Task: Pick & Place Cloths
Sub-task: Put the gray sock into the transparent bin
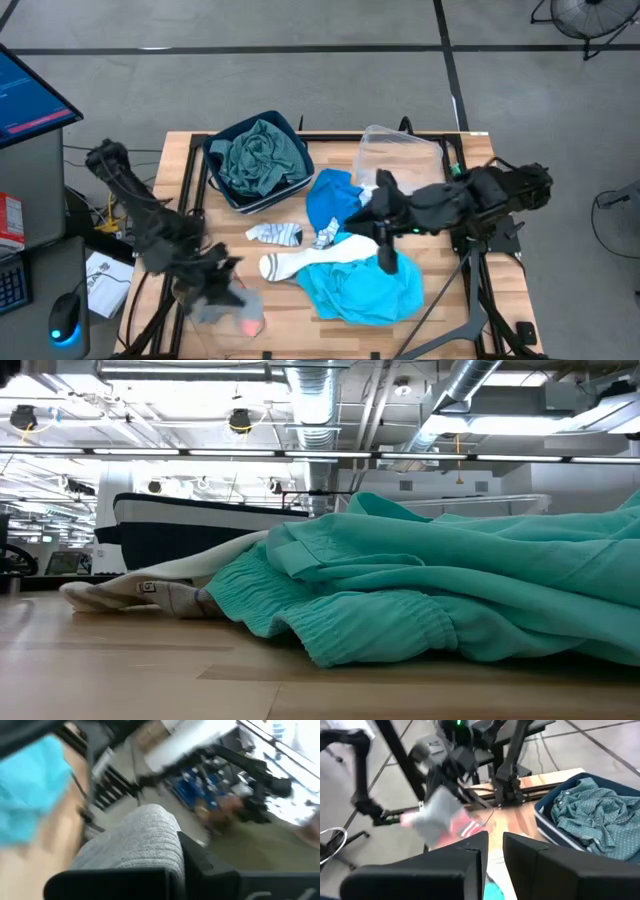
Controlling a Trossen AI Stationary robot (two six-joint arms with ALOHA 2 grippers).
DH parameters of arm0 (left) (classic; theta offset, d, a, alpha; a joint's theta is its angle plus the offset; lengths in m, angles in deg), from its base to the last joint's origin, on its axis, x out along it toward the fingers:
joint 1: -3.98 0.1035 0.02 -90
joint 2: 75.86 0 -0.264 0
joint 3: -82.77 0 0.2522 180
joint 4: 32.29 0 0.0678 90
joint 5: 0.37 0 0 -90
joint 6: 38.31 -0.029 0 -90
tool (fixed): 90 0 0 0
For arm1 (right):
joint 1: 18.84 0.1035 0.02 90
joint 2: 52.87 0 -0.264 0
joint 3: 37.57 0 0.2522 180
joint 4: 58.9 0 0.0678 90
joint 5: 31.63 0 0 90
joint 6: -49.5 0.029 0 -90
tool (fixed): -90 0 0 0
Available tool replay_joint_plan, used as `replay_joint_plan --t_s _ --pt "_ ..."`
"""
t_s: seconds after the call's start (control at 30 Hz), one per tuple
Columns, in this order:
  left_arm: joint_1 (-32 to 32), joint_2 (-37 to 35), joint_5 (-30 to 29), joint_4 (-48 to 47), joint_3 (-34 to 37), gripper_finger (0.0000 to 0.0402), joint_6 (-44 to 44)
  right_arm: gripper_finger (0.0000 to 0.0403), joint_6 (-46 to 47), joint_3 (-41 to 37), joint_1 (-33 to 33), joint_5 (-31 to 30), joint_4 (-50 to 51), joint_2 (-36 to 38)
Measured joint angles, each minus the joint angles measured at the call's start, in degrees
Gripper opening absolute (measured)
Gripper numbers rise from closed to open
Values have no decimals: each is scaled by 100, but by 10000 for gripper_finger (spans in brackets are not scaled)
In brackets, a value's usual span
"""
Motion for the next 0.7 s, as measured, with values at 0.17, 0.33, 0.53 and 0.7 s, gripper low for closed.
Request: replay_joint_plan --t_s 0.17,0.33,0.53,0.7 --pt "-936 -344 -1273 -809 -2 0 178 56 0 -2 167 -130 272 18" --pt "-1270 -324 -1705 -2244 -2 0 377 56 67 -17 297 -217 438 -109" --pt "-1299 15 -764 -3550 0 0 627 56 435 -104 478 -260 687 -190" --pt "-1273 502 161 -4118 4 0 588 56 537 -93 525 -342 732 -175"
